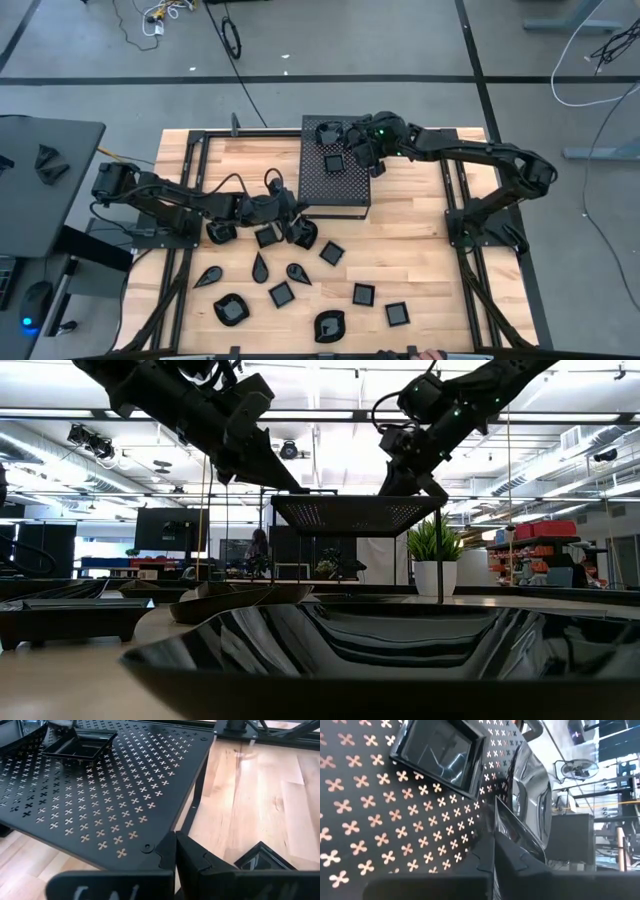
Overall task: Pick & Place Mini shaped plates
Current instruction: Stack the black drop-shaped plate on top of the black drop-shaped plate on the shelf
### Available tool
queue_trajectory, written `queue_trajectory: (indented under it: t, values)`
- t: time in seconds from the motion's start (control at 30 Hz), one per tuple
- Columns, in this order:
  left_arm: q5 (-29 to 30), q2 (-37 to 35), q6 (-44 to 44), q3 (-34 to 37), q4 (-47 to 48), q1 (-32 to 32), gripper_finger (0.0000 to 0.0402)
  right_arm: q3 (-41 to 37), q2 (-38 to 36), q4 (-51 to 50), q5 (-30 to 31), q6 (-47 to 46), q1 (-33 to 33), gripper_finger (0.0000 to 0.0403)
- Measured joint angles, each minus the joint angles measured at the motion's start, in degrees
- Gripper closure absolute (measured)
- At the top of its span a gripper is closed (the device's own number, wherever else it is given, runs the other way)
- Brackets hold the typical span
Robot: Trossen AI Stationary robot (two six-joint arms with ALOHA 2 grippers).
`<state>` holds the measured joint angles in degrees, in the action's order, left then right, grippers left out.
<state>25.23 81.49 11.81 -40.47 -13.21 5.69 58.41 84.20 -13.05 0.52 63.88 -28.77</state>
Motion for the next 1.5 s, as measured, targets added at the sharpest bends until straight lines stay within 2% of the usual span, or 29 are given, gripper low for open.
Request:
queue_trajectory:
  t: [0.3,0.47,0.63,0.77,0.93,1.0,1.13,1.5]
  values:
    - [0.00,0.00,0.02,0.00,0.00,0.00,0.0394,0.00,0.00,0.84,0.13,0.84,-0.02,0.0379]
    - [0.00,0.00,0.02,0.00,0.00,0.00,0.0394,0.00,0.00,0.84,3.49,0.92,-0.04,0.0378]
    - [-0.02,0.00,0.02,0.00,0.00,0.00,0.0394,0.00,0.00,0.84,4.10,0.28,-0.42,0.0378]
    - [-0.01,0.00,0.02,0.00,0.00,0.00,0.0394,0.00,-0.20,0.83,5.04,-5.31,-1.41,0.0378]
    - [0.00,0.00,0.02,0.00,0.00,0.00,0.0394,-0.02,-0.59,0.56,4.67,-19.03,-6.50,0.0378]
    - [-0.01,0.00,0.02,0.00,0.00,0.00,0.0394,-0.01,-0.59,-0.25,2.64,-23.23,-8.62,0.0378]
    - [-0.01,0.00,0.02,0.00,0.00,0.00,0.0394,-0.02,-0.59,-1.63,-5.40,-27.97,-11.45,0.0378]
    - [0.00,0.00,0.04,0.00,-0.04,0.00,0.0394,-0.02,-0.25,-1.51,-8.71,-30.08,-11.91,0.0378]
